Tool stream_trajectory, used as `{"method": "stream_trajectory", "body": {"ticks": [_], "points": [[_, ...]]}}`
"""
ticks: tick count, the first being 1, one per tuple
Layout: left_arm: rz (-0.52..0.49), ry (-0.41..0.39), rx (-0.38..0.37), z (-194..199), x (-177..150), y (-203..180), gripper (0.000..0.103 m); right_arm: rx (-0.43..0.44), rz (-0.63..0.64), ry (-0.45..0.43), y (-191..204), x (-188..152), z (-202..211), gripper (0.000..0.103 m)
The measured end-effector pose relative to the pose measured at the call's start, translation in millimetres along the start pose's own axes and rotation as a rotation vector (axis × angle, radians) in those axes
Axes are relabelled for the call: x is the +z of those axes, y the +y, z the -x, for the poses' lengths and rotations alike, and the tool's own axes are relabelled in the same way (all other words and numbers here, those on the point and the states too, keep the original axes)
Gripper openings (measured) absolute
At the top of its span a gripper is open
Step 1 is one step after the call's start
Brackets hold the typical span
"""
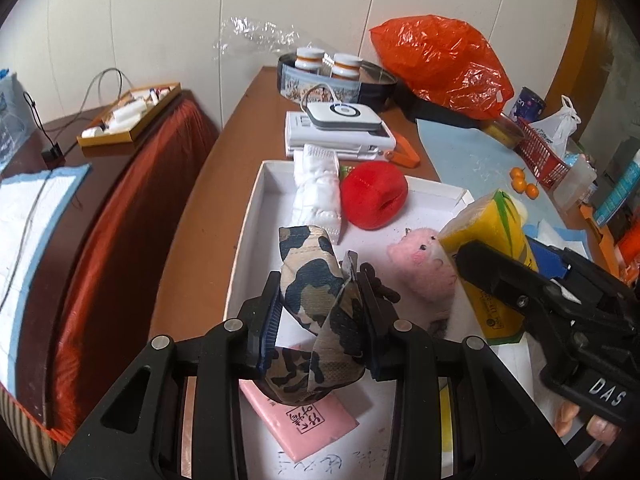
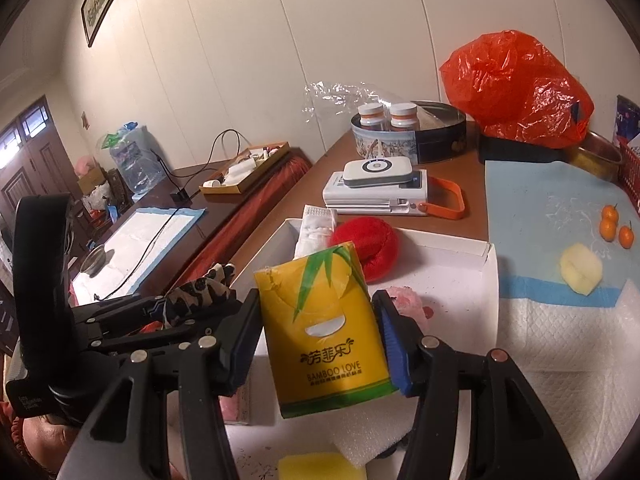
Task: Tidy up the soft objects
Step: 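Lower the cloth and tissue pack into the box and open both tools, then move both open tools back over the pad toward the yellow sponge and foam block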
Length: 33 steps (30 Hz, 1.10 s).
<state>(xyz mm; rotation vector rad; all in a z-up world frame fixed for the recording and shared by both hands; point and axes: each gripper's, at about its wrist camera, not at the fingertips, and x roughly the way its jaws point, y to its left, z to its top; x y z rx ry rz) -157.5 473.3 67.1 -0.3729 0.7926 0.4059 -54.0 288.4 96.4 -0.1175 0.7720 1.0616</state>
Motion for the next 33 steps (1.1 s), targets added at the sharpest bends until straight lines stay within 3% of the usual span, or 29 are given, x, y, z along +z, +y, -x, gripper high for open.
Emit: {"method": "stream_trajectory", "body": {"ticks": [2,4,5,6,9,10,14,33], "points": [[0.005,0.007,0.005,-3,1,1,0.051,-0.004,0.008,0.011,1,-1,-5,0.062],[0.034,-0.01,0.031,-4,0,10,0.087,-0.024,0.012,0.003,1,-1,-7,0.07],[0.047,-0.02,0.033,-4,0,14,0.096,-0.034,0.008,-0.011,-1,-1,-5,0.084],[0.059,-0.029,0.046,-3,0,17,0.103,-0.031,0.001,-0.024,-3,0,-3,0.089],[0.068,-0.061,0.053,4,1,21,0.103,-0.066,0.008,-0.071,-4,0,3,0.094],[0.068,-0.067,0.053,7,1,20,0.103,-0.08,0.016,-0.083,-2,0,5,0.103],[0.062,-0.089,0.057,16,3,16,0.103,-0.072,0.024,-0.141,4,1,16,0.103],[0.019,-0.152,0.066,62,-8,-14,0.103,-0.07,0.03,-0.222,14,-9,61,0.103]]}}
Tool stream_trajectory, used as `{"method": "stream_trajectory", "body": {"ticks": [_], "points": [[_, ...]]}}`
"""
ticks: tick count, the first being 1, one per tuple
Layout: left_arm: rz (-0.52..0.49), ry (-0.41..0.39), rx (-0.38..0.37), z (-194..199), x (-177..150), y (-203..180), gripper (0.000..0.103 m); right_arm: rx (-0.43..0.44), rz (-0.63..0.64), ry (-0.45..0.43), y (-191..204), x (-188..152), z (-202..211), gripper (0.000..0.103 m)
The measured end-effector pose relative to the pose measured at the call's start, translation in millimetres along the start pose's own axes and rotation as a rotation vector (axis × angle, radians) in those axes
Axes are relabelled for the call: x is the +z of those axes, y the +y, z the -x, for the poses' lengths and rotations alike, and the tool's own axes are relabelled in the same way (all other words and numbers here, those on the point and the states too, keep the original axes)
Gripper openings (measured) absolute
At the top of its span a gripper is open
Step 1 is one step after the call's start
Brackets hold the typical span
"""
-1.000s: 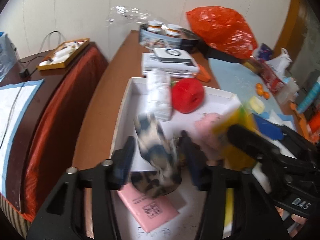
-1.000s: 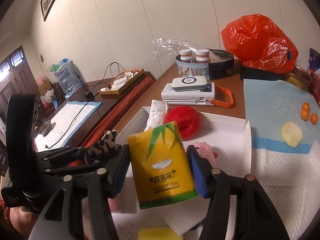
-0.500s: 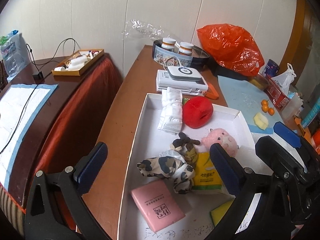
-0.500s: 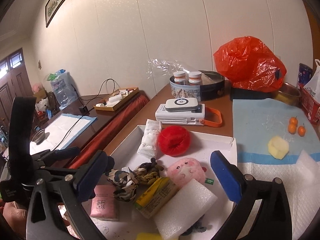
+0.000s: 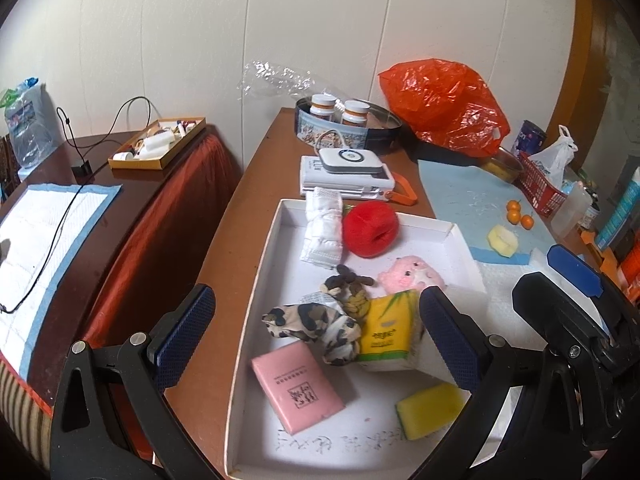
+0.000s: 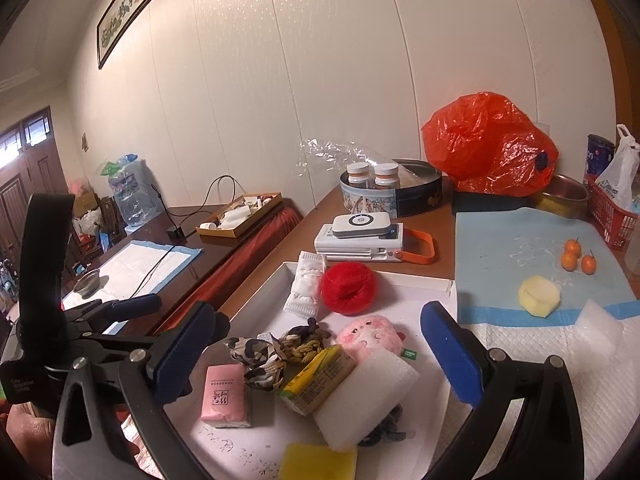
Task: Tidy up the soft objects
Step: 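Move both open tools back over the pad toward the yellow sponge and foam block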
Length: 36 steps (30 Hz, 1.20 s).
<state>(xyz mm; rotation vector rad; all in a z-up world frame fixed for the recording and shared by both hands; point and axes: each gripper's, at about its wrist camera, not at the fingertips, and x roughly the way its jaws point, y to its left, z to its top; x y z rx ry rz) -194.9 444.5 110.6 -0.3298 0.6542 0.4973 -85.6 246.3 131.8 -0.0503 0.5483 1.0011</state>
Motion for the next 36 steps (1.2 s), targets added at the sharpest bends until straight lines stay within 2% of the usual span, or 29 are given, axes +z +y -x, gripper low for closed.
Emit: {"method": "stream_trajectory", "body": {"ticks": [18,27,36], "points": [[-0.053,-0.051,-0.068,31,1,-71,0.103,-0.043,-0.015,-0.099,-39,1,67,0.103],[-0.075,-0.061,-0.072,36,1,-114,0.103,-0.06,-0.037,-0.12,-77,0,96,0.103],[-0.135,-0.037,-0.104,32,-1,-171,0.103,-0.091,-0.081,-0.124,-129,-4,117,0.103]]}}
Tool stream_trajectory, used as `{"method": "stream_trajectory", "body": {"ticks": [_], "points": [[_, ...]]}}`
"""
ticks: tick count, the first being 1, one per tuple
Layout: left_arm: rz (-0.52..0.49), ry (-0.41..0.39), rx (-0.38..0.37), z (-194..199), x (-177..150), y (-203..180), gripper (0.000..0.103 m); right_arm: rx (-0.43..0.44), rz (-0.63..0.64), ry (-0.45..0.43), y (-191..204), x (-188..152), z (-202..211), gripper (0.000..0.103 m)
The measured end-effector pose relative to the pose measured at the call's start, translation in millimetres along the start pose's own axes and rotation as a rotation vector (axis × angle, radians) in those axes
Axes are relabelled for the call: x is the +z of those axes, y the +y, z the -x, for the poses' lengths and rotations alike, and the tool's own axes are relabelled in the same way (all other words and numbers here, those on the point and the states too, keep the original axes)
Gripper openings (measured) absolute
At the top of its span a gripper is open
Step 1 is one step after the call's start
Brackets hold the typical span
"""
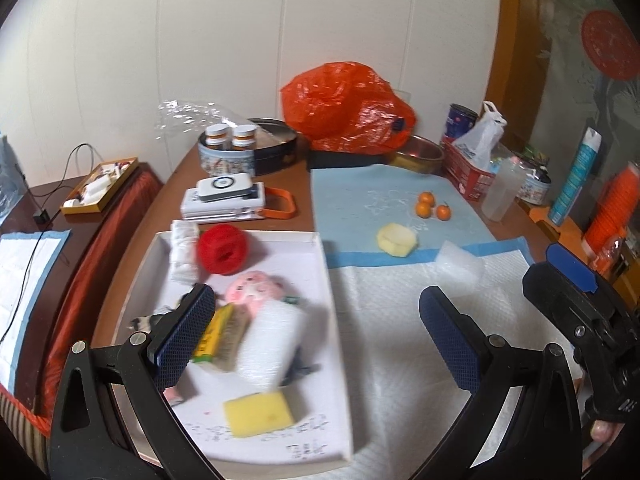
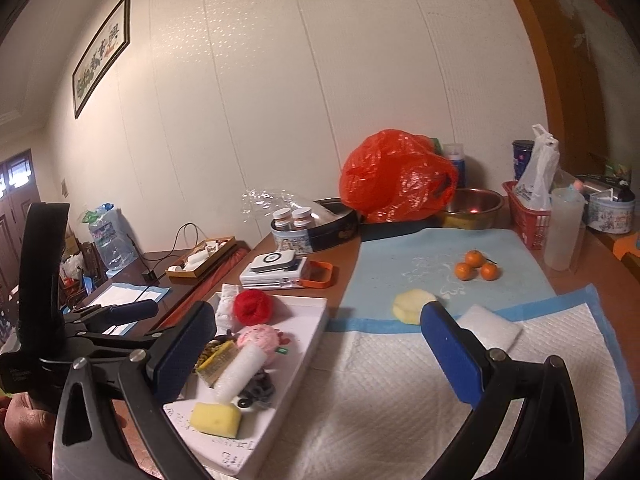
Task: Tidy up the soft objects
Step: 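Move both open tools back over the pad toward the yellow sponge and foam block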
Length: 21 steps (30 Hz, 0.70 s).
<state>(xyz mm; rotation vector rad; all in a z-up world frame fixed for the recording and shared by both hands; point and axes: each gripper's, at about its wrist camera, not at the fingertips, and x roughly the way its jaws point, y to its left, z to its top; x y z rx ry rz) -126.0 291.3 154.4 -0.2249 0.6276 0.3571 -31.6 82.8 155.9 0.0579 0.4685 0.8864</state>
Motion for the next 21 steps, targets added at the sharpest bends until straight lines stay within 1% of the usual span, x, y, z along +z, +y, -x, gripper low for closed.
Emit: {"method": "stream_trajectory", "body": {"ticks": [7,13,21], "points": [[-0.044,0.013,-0.018,-15,12,-43,0.103,-0.046,-0.034,0.001,-43,1,16,0.103],[-0.074,-0.012,-0.033,-21,30,-79,0.103,-0.103,-0.074,-0.006,-85,1,32,0.103],[-0.12,0.003,-0.048,-35,37,-118,0.103,-0.151,-0.138,-0.028,-127,6,49,0.103]]}}
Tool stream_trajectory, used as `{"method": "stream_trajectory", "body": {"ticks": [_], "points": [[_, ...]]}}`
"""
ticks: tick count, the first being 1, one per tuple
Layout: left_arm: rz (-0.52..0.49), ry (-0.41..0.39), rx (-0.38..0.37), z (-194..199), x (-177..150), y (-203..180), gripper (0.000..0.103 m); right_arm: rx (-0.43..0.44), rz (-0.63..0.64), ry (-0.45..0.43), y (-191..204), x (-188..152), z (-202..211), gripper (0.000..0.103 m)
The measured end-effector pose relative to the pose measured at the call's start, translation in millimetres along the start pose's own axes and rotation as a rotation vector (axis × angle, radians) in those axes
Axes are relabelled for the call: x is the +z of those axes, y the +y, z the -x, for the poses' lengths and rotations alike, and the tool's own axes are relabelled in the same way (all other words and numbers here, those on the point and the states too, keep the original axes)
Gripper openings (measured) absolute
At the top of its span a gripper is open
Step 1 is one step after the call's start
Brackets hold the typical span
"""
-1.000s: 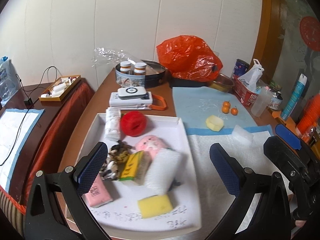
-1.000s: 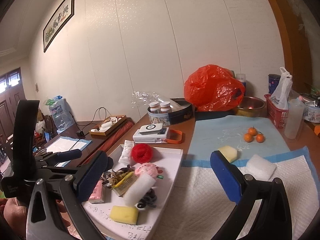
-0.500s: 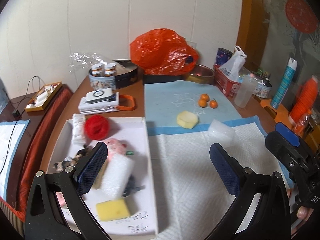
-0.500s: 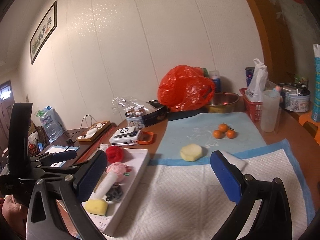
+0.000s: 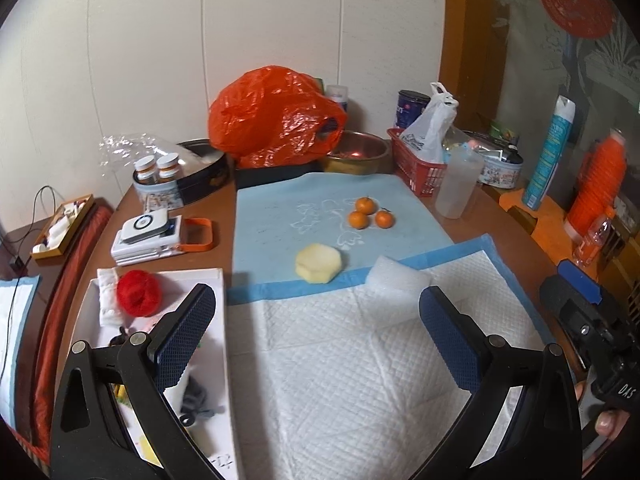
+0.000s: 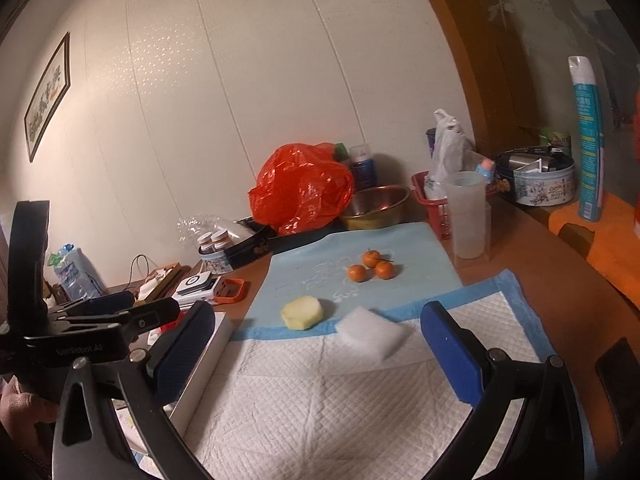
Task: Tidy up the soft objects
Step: 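Move both open tools back over the pad toward the yellow sponge and foam block, then grasp the yellow sponge round with the left tool while the right tool grasps the white foam block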
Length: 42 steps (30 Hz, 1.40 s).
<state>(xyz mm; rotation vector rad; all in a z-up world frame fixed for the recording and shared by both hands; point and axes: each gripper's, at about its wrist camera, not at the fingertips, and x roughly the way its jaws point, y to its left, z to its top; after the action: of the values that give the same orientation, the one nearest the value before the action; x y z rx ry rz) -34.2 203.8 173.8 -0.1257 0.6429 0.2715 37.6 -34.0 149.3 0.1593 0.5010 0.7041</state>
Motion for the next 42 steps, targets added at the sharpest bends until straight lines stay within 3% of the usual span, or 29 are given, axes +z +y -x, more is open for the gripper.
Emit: {"method": "stream_trajectory", "body": {"ticks": [9,15,19,21,24,28,31,36,42], "points": [[-0.071,-0.017,0.019,-4,26,-23,0.103,-0.019,-0.037,-0.038,-28,14,4,0.103],[-0.141,-0.123,0.06,5,84,-27,0.103,-0.055,-0.076,-0.08,-52,32,7,0.103],[-0.16,-0.148,0.032,-13,113,-25,0.103,-0.094,-0.125,-0.123,-73,42,12,0.103],[-0.166,-0.11,0.02,-40,115,-25,0.103,-0.107,-0.144,-0.133,-80,43,12,0.103],[-0.159,0.034,-0.014,-103,103,-21,0.103,-0.121,-0.157,-0.113,-88,40,3,0.103],[-0.101,0.229,-0.006,-191,67,-7,0.103,-0.132,-0.167,-0.068,-96,32,-12,0.103],[-0.065,0.32,0.021,-239,39,6,0.103,-0.145,-0.172,-0.03,-103,23,-27,0.103],[-0.034,0.381,0.016,-277,10,10,0.103,-0.184,-0.199,0.043,-119,8,-54,0.103],[-0.028,0.375,0.012,-290,2,9,0.103,-0.186,-0.183,0.111,-123,-1,-88,0.103]]}}
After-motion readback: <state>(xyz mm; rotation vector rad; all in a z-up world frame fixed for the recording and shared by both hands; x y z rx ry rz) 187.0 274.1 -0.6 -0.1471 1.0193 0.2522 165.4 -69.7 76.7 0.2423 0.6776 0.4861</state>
